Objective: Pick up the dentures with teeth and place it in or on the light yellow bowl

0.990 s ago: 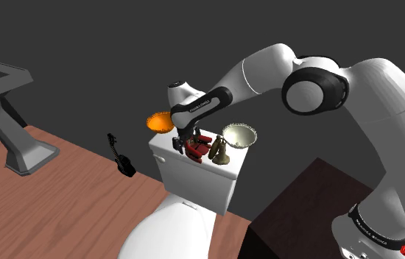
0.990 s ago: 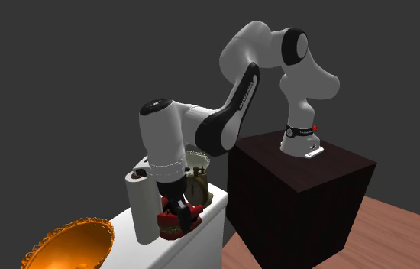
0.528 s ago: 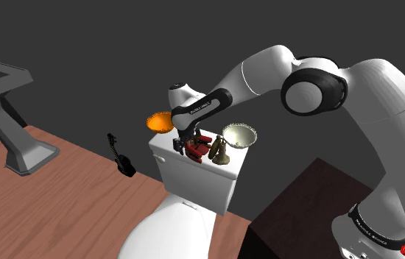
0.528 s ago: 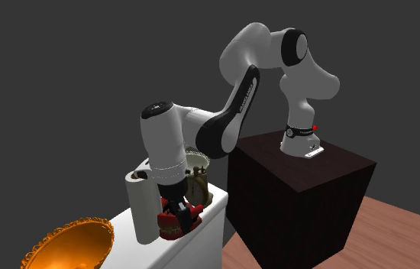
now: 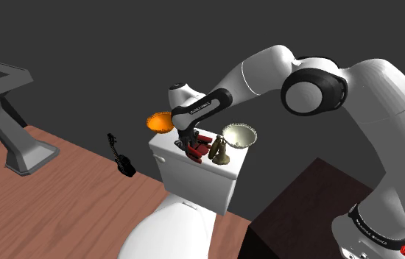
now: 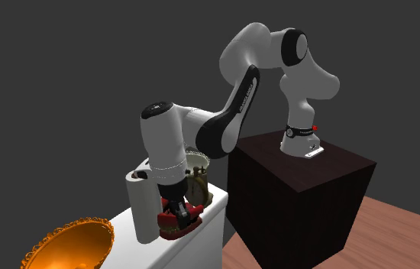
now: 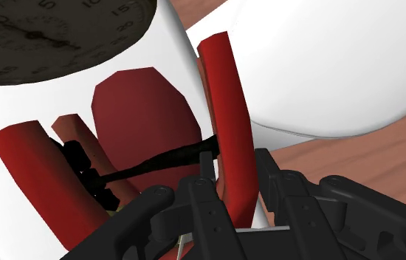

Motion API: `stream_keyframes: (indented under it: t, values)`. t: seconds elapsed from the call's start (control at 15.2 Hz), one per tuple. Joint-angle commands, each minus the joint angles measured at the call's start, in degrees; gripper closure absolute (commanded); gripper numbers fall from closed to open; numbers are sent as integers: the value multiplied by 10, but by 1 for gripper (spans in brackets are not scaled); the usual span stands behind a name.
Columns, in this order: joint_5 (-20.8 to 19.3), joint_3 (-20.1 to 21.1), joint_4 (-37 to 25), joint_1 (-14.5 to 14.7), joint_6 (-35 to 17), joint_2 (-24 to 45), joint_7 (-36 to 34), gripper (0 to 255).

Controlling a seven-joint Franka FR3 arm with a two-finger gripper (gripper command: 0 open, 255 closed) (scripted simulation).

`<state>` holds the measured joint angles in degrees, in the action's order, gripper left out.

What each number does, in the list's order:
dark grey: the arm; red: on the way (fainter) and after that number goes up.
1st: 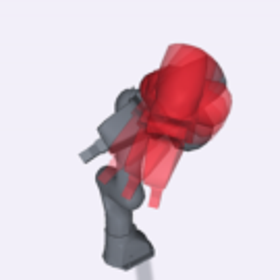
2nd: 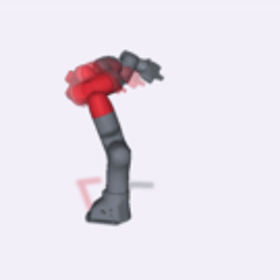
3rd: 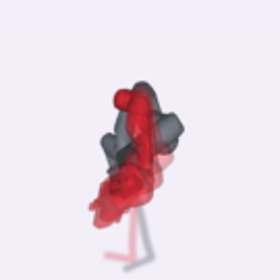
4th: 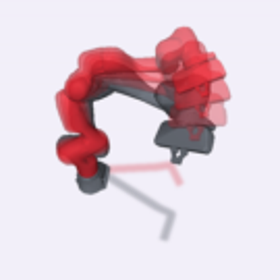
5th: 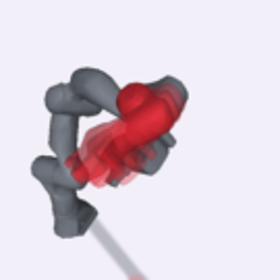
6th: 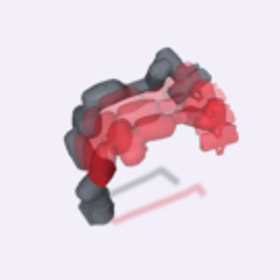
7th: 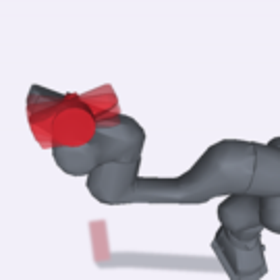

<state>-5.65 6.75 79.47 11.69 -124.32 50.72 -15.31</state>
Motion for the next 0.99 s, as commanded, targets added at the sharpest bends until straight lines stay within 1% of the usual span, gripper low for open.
stream_keyframes:
  t: [0.0,0.13,0.92]
  values:
    - [0,0,0,0,0,0,0,255]
    - [0,0,0,0,0,0,0,255]
    - [5,5,6,-3,54,-59,2,255]
